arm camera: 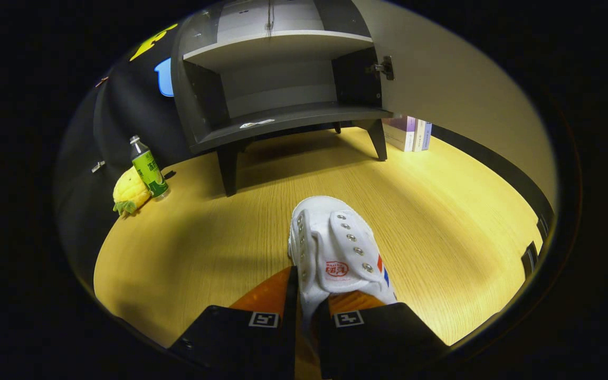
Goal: Open the shoe cabinet door, grab the shoes and put them into the shoe cabinet, then close the shoe cabinet door.
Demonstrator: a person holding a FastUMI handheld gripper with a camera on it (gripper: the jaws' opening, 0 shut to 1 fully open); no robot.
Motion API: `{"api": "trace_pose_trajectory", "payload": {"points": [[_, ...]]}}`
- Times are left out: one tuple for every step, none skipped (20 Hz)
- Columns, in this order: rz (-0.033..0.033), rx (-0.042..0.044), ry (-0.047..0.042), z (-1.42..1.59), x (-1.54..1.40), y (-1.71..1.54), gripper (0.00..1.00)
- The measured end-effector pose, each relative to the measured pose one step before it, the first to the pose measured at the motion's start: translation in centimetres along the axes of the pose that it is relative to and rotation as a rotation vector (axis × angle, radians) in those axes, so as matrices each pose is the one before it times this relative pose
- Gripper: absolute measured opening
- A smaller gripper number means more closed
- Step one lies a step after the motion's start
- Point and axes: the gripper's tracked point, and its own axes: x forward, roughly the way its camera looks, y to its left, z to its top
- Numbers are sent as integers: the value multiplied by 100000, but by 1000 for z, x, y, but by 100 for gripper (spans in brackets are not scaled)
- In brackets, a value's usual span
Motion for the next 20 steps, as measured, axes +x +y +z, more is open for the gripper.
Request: {"api": "trace_pose_trajectory", "payload": {"points": [[-76, 364, -61, -53, 15, 72, 23], [-1218, -32, -590, 35, -23, -212, 24], [-229, 668, -1139, 16, -25, -259, 23], [226, 1099, -190, 178, -78, 19, 18], [814, 1421, 397, -171, 167, 175, 18], [733, 540, 84, 10, -74, 89, 18], [3218, -645, 1082, -190, 61, 548, 18], [-1370, -2512, 680, 896, -2539, -234, 11], [121, -2455, 276, -837, 2280, -317, 5], [583, -976, 724, -6, 173, 58, 5], [857, 314, 548, -19, 63, 279, 5], [1081, 939, 622, 101, -74, 58, 5], [638, 68, 1107, -17, 106, -72, 5], [494, -832, 754, 124, -226, -102, 5], [940, -1227, 681, 259, -269, 4, 5], [911, -602, -44, 415, -326, 67, 4], [852, -88, -260, 761, -523, -61, 4], [806, 518, -221, 964, -616, -53, 4], [321, 361, 53, 840, -667, -142, 4], [-360, 235, -291, 992, -676, -306, 4]]}}
